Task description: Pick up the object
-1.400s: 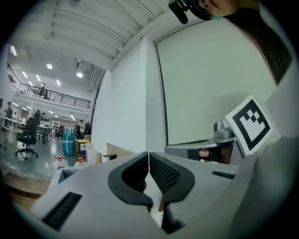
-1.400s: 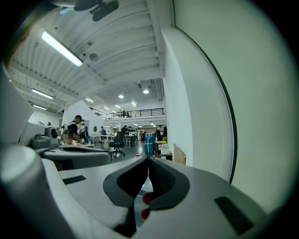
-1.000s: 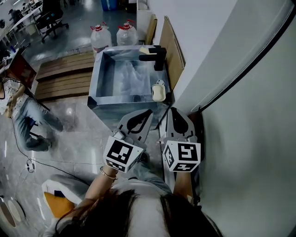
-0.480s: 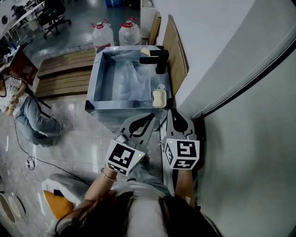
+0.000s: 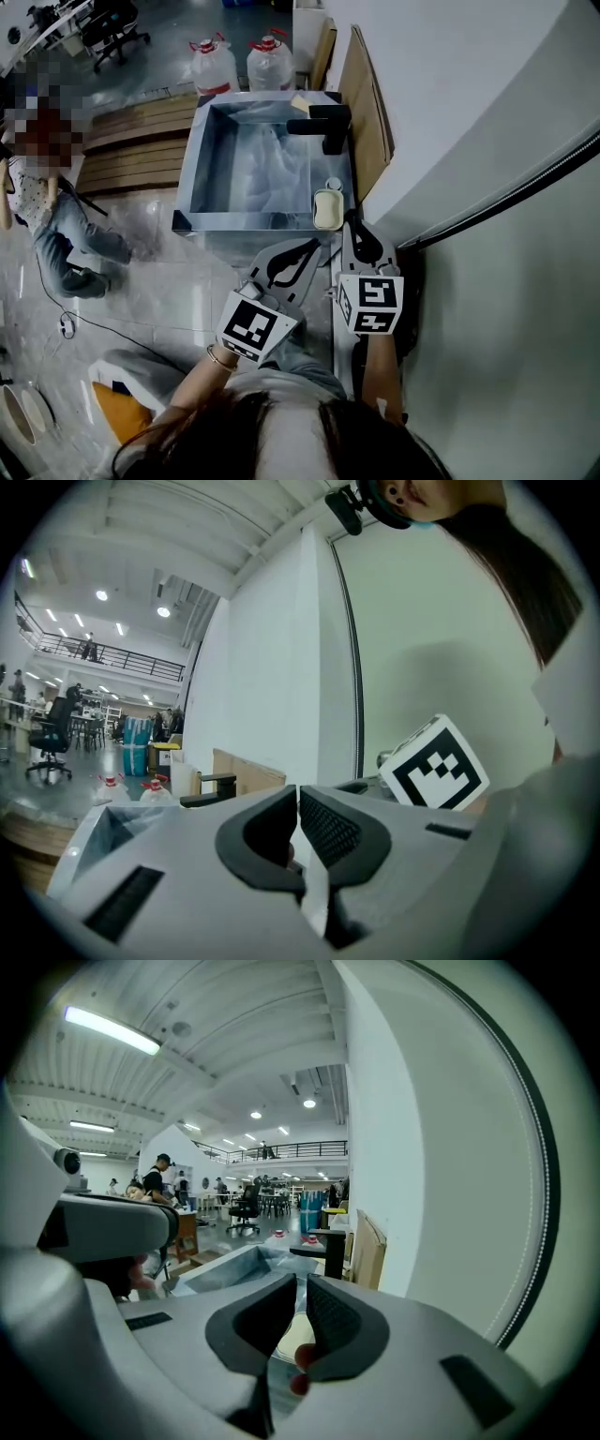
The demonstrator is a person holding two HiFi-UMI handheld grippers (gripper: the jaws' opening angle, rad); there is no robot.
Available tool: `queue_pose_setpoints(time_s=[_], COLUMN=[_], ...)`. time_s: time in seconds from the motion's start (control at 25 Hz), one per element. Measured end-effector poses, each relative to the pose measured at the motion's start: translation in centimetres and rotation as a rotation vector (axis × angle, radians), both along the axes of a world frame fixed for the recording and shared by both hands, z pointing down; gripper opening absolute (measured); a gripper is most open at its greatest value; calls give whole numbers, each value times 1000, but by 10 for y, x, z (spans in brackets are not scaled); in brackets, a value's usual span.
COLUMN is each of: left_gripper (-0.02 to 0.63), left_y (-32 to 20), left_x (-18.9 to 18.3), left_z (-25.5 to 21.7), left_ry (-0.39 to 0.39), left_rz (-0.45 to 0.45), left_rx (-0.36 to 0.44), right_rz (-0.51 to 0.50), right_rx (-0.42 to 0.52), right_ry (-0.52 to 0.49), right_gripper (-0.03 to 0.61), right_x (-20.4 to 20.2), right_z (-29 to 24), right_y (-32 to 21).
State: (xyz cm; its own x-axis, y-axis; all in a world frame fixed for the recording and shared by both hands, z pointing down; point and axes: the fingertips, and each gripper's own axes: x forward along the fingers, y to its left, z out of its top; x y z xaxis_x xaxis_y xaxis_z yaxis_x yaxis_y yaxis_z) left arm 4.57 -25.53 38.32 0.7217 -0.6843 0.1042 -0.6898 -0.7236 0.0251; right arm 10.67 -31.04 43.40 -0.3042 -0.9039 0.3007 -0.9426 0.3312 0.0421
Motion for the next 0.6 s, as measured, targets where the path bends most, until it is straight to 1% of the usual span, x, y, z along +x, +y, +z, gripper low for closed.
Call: queue_pose_setpoints(time_s=[0.08,0.32,0.44,0.56,0.6], left_gripper=[9,9,9,9,9], left_y=[-5,-20,-30,-38,-41], left_x=[2,4,6,5,5], left_z=[5,13,18,29,32], left_ry=[5,1,-8,12,14], left_rz=[-4,1,6,-23,-28], left_rx=[-23,-41,-38,-111,-123], right_rz=[-3,0,7,7,8], right_rx=[-22,-84,-120,-156,-164], right_ry=[10,30,41,54,58], right_gripper=[39,55,61,64,64], right_x=[1,5,8,10,10], right_z=[10,42,60,77,81], right_y=[-9,-33,-45,-56,-60])
